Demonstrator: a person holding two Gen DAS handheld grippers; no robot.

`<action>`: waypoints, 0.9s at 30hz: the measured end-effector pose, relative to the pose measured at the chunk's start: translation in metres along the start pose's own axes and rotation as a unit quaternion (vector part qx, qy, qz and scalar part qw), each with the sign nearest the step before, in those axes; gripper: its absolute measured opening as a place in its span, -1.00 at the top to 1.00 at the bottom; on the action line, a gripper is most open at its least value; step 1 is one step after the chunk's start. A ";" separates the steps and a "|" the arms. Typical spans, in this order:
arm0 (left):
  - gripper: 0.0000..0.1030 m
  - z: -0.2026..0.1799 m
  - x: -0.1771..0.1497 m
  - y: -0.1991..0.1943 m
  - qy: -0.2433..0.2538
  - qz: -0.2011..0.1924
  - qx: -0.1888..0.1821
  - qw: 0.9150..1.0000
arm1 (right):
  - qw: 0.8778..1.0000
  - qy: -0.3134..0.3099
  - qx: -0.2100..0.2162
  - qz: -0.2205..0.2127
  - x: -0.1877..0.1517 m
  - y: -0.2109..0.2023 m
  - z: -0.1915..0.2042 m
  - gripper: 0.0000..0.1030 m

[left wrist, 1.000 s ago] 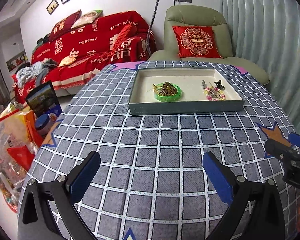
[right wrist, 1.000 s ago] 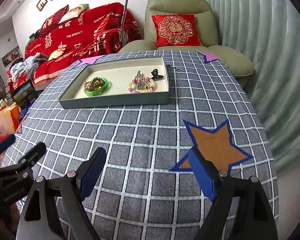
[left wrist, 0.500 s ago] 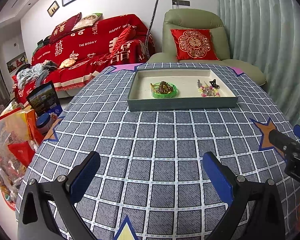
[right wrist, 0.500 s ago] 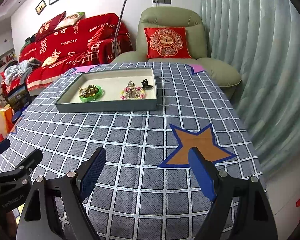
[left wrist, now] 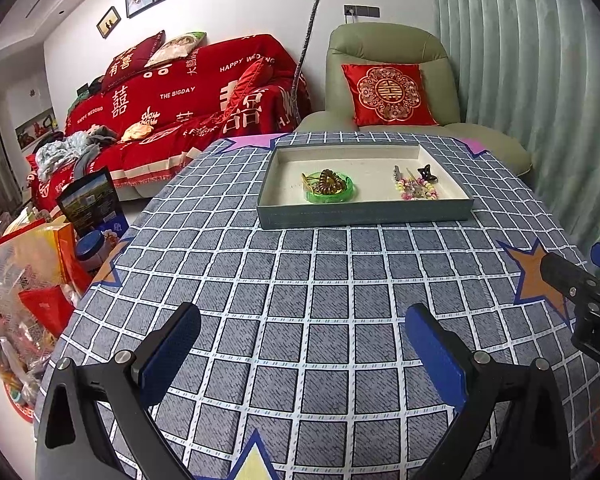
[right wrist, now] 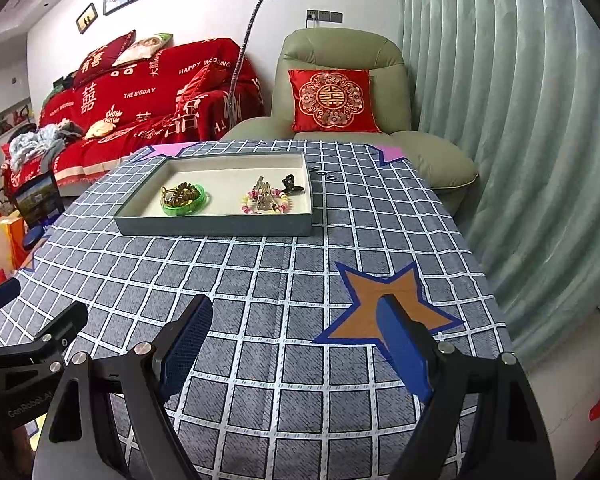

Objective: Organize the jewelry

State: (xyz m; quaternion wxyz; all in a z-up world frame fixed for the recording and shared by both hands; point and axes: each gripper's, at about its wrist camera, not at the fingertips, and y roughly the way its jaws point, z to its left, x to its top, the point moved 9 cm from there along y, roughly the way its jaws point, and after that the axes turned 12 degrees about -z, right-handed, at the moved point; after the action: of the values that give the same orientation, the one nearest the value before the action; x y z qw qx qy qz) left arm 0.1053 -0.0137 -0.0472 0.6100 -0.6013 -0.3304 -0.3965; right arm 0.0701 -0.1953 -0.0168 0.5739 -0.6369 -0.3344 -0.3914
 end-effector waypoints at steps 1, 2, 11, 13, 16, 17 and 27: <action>-1.00 0.000 0.000 0.000 0.000 0.000 0.000 1.000 | 1.000 0.000 0.000 0.000 0.000 0.000 0.000 -0.67; -1.00 0.000 0.000 0.000 0.000 0.000 0.000 1.000 | 1.000 0.000 0.000 0.000 0.000 0.000 0.000 -0.67; -1.00 -0.001 0.001 0.000 -0.001 -0.001 0.000 1.000 | 1.000 0.001 0.000 -0.001 0.001 -0.001 0.000 -0.67; -1.00 0.000 0.001 0.000 0.000 -0.001 0.000 1.000 | 1.000 0.001 0.001 0.000 0.001 -0.001 -0.001 -0.67; -1.00 -0.001 0.001 -0.001 0.001 -0.001 0.000 1.000 | 1.000 0.000 0.001 0.000 0.001 -0.001 0.000 -0.67; -1.00 -0.001 0.001 -0.001 0.001 -0.001 0.000 1.000 | 1.000 0.000 0.001 0.000 0.000 0.000 0.000 -0.67; -1.00 -0.002 0.001 -0.001 0.001 -0.001 -0.001 1.000 | 1.000 0.001 0.003 -0.002 0.002 -0.004 0.000 -0.67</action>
State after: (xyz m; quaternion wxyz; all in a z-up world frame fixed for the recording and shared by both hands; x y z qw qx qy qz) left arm 0.1048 -0.0156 -0.0458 0.6096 -0.6008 -0.3298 -0.3983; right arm 0.0671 -0.1945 -0.0130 0.5753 -0.6341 -0.3359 -0.3926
